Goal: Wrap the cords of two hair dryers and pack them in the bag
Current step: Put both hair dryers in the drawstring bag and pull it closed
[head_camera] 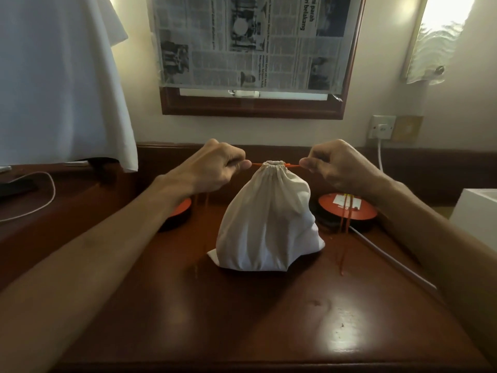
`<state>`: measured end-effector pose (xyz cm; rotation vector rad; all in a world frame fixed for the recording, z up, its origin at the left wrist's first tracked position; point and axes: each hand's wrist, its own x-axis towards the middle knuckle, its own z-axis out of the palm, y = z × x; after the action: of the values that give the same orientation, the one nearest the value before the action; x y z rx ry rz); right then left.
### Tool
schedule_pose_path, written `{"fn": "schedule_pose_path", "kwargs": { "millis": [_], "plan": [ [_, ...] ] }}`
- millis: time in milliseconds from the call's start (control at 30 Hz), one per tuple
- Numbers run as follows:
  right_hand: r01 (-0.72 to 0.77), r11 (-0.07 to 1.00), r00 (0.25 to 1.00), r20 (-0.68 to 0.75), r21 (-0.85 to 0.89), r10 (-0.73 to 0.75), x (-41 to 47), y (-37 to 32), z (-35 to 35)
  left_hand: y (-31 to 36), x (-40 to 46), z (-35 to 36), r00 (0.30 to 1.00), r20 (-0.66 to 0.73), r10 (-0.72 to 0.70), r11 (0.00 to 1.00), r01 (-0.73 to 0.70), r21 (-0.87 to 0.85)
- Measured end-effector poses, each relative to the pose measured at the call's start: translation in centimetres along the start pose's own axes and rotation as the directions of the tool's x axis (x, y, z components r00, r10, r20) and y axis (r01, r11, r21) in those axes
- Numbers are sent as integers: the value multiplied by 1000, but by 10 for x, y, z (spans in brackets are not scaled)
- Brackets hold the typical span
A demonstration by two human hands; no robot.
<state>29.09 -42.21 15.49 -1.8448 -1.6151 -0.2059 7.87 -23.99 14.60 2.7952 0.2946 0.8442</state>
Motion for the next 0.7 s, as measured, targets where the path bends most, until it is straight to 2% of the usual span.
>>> {"fn": "schedule_pose_path", "kwargs": {
  "millis": [133, 233, 333, 433, 500, 567, 600, 700],
  "plan": [
    [20, 1000, 1000, -16, -9, -20, -5, 0, -3, -1, 1, -6, 999, 31, -22, 999, 21, 29],
    [-70, 997, 997, 38, 19, 69, -9, 4, -3, 4, -1, -6, 994, 65, -86, 996, 86, -12],
    [-197, 965, 975, 141, 172, 174, -26, 7, 10, 9, -15, -2, 974, 136, -179, 953, 206, -221],
    [-249, 933, 963, 167, 260, 211, -53, 10, 32, 21, -35, 9, 960, 188, -206, 831, 273, -485],
    [-260, 906, 961, 178, 334, 210, -79, 10, 53, 33, -54, 20, 958, 243, -151, 772, 268, -577],
    [-279, 862, 957, 195, 423, 214, -108, 6, 78, 39, -76, 35, 957, 279, -74, 764, 234, -601],
    [-267, 850, 962, 176, 454, 209, -122, 3, 90, 40, -90, 43, 961, 272, -53, 769, 213, -602],
    [-239, 805, 968, 72, 543, 239, -156, 2, 121, 52, -129, 59, 986, 138, -92, 776, 158, -610]
  ]
}}
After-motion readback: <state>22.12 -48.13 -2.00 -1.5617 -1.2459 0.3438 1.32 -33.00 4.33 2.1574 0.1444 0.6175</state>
